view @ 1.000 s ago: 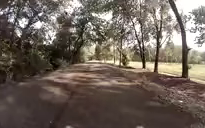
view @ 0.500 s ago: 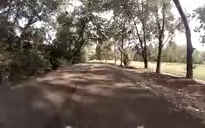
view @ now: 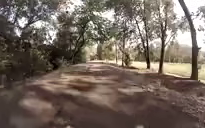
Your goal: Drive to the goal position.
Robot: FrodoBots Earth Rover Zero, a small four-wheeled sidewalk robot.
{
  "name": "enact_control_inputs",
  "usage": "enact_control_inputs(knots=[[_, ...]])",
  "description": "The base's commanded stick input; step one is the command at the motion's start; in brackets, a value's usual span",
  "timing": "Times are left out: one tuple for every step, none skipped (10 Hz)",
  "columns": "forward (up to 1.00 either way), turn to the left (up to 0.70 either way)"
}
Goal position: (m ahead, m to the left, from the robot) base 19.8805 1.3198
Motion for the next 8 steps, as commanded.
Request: enact_control_inputs(knots=[[0.70,0.00],[0.70,0.00],[0.70,0.00],[0.70,0.00],[0.70,0.17],[0.70,0.35],[0.70,0.33],[0.70,0.09]])
